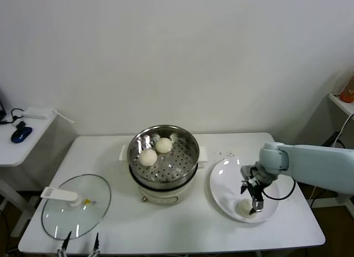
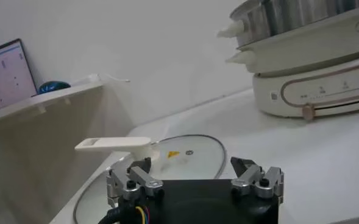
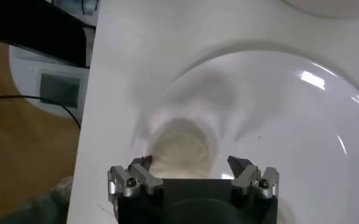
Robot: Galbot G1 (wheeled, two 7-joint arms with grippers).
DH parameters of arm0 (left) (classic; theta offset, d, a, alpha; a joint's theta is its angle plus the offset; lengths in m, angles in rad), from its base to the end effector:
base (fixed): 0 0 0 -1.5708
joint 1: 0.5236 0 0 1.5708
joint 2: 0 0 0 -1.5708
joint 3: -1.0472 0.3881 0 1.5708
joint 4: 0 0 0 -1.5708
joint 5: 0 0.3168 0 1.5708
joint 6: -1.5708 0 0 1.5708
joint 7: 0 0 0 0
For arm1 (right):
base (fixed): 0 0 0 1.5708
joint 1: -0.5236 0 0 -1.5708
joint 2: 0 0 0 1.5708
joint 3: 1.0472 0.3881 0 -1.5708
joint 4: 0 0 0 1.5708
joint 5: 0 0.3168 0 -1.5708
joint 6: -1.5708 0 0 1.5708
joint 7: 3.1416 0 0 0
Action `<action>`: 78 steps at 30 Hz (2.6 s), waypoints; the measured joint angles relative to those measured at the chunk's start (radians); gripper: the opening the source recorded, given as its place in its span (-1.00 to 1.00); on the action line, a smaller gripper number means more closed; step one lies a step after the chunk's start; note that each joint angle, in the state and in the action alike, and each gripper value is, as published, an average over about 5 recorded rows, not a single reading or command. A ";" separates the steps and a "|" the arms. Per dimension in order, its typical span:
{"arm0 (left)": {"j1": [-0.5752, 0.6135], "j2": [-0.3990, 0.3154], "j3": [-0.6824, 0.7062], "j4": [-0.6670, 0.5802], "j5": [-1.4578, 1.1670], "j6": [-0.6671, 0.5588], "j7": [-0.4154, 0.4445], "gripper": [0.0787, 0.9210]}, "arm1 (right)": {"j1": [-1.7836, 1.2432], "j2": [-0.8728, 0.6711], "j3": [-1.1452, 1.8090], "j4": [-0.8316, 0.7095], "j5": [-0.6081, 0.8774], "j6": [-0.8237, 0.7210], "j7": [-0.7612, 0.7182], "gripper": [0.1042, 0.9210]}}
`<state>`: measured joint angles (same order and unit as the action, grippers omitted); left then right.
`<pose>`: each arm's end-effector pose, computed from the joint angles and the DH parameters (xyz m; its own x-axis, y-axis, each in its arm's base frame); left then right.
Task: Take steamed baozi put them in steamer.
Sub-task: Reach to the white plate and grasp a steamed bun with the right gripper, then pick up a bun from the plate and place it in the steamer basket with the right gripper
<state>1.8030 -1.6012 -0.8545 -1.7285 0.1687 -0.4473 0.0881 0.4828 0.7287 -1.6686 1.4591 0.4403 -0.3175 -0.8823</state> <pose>-0.0187 0.0913 -0.4513 -0.9756 -0.1333 0.1745 -0.0712 0.9438 0.3228 0.4650 -0.1454 -0.2024 0.0610 -0.0910 0.9940 -0.9910 -0.1247 0.0494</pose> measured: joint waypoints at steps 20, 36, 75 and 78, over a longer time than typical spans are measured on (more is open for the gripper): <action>0.004 0.003 0.001 -0.009 0.001 0.004 -0.005 0.77 | 0.055 -0.006 -0.071 0.032 0.016 -0.018 0.011 0.26; -0.002 0.003 0.006 -0.013 0.003 0.009 -0.005 0.77 | 0.240 0.055 -0.165 0.063 0.086 0.019 -0.027 0.24; -0.010 0.007 0.005 0.008 0.011 0.001 -0.014 0.77 | 0.434 0.452 0.128 0.206 -0.353 0.439 -0.114 0.24; -0.008 0.009 0.000 0.008 0.011 0.000 -0.014 0.77 | 0.387 0.495 0.145 0.182 -0.436 0.445 -0.107 0.24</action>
<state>1.7946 -1.5922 -0.8544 -1.7204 0.1795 -0.4476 0.0737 0.8703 1.2238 -1.5235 1.6416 0.0044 0.1280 -0.9892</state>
